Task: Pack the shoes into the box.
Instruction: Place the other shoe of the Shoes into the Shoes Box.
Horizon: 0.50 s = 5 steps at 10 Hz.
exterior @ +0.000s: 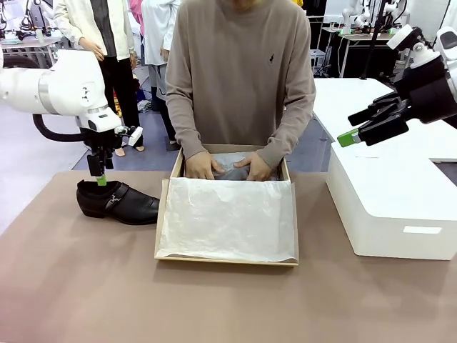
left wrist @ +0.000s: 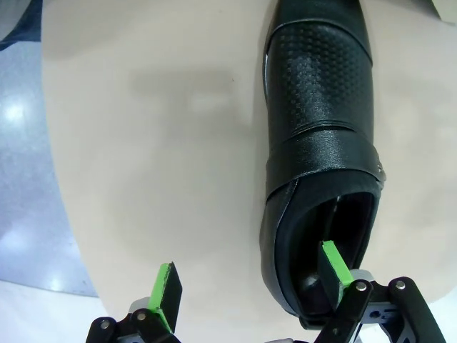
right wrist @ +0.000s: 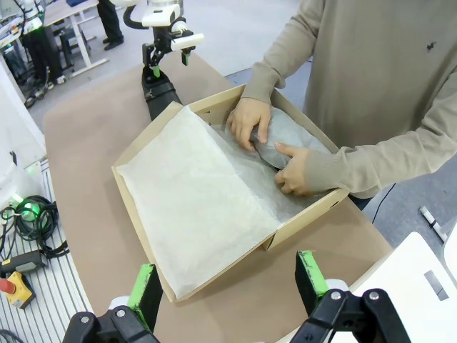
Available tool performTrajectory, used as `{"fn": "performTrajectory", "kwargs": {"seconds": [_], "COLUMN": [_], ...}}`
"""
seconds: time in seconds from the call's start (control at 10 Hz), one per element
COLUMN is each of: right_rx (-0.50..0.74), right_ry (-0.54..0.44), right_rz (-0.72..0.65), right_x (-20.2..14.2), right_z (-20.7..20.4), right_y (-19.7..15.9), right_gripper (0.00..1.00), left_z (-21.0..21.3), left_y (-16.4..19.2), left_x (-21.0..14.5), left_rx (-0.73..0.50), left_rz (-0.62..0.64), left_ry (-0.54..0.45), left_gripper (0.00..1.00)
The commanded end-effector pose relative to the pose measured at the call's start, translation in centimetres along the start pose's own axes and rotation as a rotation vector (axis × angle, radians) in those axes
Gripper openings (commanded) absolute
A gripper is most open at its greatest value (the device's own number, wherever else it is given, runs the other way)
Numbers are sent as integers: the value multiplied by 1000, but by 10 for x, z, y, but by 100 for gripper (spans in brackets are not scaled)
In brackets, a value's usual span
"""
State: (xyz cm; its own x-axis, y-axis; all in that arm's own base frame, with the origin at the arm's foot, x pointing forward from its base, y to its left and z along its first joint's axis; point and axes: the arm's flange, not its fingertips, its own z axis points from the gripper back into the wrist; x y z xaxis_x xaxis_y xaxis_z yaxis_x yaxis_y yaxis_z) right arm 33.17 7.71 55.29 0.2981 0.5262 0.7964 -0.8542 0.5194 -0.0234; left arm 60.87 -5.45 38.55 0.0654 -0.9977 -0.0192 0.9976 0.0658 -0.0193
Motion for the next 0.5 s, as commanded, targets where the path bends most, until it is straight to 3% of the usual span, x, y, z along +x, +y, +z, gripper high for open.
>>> {"fn": "performTrajectory", "kwargs": {"seconds": [0.0,0.4], "right_rx": [10,10], "right_ry": [-17,-17], "right_rz": [10,10], "right_x": [1,1], "right_z": [-1,-1], "right_y": [-2,-2], "right_gripper": [100,100], "left_z": [2,-7], "left_y": [1,3], "left_x": [-5,-3], "left_rx": [-34,-61], "left_rz": [-26,-29], "left_ry": [-15,-13], "left_gripper": [100,100]}}
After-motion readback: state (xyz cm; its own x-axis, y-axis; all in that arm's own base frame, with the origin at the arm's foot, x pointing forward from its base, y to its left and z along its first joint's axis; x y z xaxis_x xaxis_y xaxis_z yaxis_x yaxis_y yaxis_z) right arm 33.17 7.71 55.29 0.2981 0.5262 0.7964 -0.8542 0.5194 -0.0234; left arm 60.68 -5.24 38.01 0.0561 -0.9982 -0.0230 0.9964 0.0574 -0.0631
